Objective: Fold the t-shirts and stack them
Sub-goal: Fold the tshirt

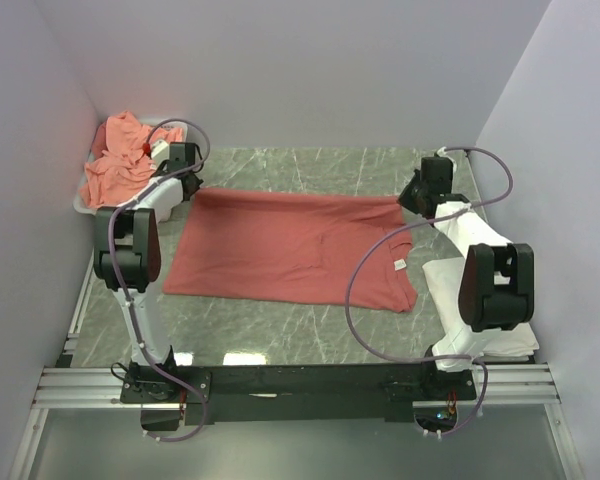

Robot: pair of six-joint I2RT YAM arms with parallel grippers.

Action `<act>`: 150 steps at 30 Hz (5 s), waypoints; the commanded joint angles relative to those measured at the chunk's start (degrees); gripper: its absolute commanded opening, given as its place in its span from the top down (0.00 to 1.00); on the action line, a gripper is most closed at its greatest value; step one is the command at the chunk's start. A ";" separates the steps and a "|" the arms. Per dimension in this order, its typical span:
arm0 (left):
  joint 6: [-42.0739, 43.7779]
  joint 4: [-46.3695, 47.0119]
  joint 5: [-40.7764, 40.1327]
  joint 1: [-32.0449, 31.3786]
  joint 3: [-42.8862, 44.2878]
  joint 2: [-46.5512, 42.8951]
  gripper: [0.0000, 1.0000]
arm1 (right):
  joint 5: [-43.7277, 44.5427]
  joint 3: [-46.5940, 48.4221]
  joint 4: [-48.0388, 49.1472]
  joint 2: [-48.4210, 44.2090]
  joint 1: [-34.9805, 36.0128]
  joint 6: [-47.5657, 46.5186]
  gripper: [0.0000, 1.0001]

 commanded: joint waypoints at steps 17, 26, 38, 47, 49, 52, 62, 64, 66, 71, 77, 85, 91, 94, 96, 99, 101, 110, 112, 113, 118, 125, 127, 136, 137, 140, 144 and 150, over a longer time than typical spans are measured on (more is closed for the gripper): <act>-6.21 -0.66 -3.17 1.02 -12.82 -14.60 1.00 | 2.43 -14.55 1.59 -13.76 1.09 2.65 1.00; -8.41 -0.75 -3.52 1.29 -17.83 -18.82 1.00 | 3.84 -19.04 1.33 -16.48 2.32 4.32 1.00; -10.70 -1.19 -3.70 1.29 -23.02 -22.86 1.00 | 3.67 -22.38 0.89 -19.47 2.32 5.20 1.00; -12.63 -0.57 -3.69 1.29 -27.15 -25.32 1.00 | 3.49 -24.40 0.45 -20.88 2.41 5.37 1.00; -12.89 -0.13 -3.61 1.29 -28.55 -26.11 1.00 | 3.40 -25.36 0.80 -21.50 2.41 5.46 1.00; -13.25 0.92 -3.17 1.29 -30.57 -27.43 1.00 | 3.31 -26.68 1.15 -22.20 2.41 5.64 1.00; -13.16 4.96 -0.71 1.55 -36.81 -31.47 0.80 | 0.15 -30.20 2.39 -22.81 2.32 5.72 0.74; -13.16 5.49 -0.62 1.73 -38.13 -33.93 0.65 | -0.12 -29.24 0.89 -24.22 2.32 5.20 0.56; -12.98 5.93 0.08 1.82 -38.40 -36.48 0.58 | -0.46 -27.14 -0.42 -25.54 2.32 4.23 0.44; -11.76 6.11 4.20 1.64 -36.47 -38.42 0.57 | -2.05 -19.84 -5.61 -20.91 2.41 0.81 0.43; -8.51 7.07 10.18 -2.65 -30.68 -31.50 0.61 | -3.55 -8.68 -8.69 -7.73 3.55 -0.25 0.44; -4.11 8.39 18.97 -10.48 -19.69 -20.76 0.63 | 0.94 3.37 -12.91 3.81 3.82 -0.25 0.46; -4.19 9.01 21.96 -14.35 -15.20 -14.87 0.64 | 1.73 5.92 -13.97 6.98 3.99 -0.17 0.48; -4.11 8.75 22.41 -16.11 -13.62 -13.02 0.65 | 1.03 5.57 -13.18 7.94 3.91 -0.08 0.48; -4.02 8.57 22.32 -17.08 -12.92 -12.23 0.65 | 0.15 5.40 -12.48 9.00 3.99 -0.16 0.48; -4.11 8.48 22.23 -17.61 -12.83 -11.96 0.65 | -0.73 5.66 -12.12 10.67 3.91 0.10 0.49; -4.11 8.39 22.06 -17.61 -12.91 -12.14 0.66 | -0.91 5.57 -11.95 11.28 3.91 0.27 0.49; -3.58 7.69 21.44 -17.61 -13.79 -12.67 0.66 | -4.16 3.47 -9.31 9.18 3.91 1.24 0.55; -3.49 7.52 21.35 -17.61 -13.79 -12.75 0.66 | -5.38 2.85 -8.26 8.22 3.91 1.24 0.58; -3.58 7.43 21.27 -17.61 -13.79 -12.75 0.66 | -5.56 2.67 -8.17 8.12 3.91 1.33 0.62; -3.40 6.99 21.27 -17.61 -13.62 -13.02 0.66 | -6.35 1.80 -8.17 6.55 3.91 1.86 0.84; -5.95 5.23 19.60 -17.61 -15.19 -14.33 0.66 | -9.25 -1.11 -6.67 1.80 3.91 2.56 0.99; -7.35 4.88 19.07 -17.52 -15.81 -14.86 0.66 | -10.30 -2.59 -6.06 -0.13 3.99 2.82 1.00; -12.80 2.33 17.40 -15.51 -18.10 -16.88 0.66 | -13.39 -11.11 -3.77 -10.31 6.19 3.35 1.00; -13.16 2.68 17.83 -15.06 -19.14 -17.15 0.67 | -13.21 -12.09 -3.77 -11.29 6.45 3.26 1.00; -13.86 3.30 18.54 -13.49 -20.73 -18.20 0.67 | -14.09 -16.74 -3.16 -15.51 7.42 3.26 1.00; -13.69 2.86 18.45 -11.99 -21.18 -18.82 0.68 | -13.56 -22.72 -2.80 -20.70 8.30 3.18 1.00; -14.04 2.59 19.07 -10.40 -21.79 -19.17 0.68 | -12.86 -30.19 -3.42 -27.90 8.48 3.26 1.00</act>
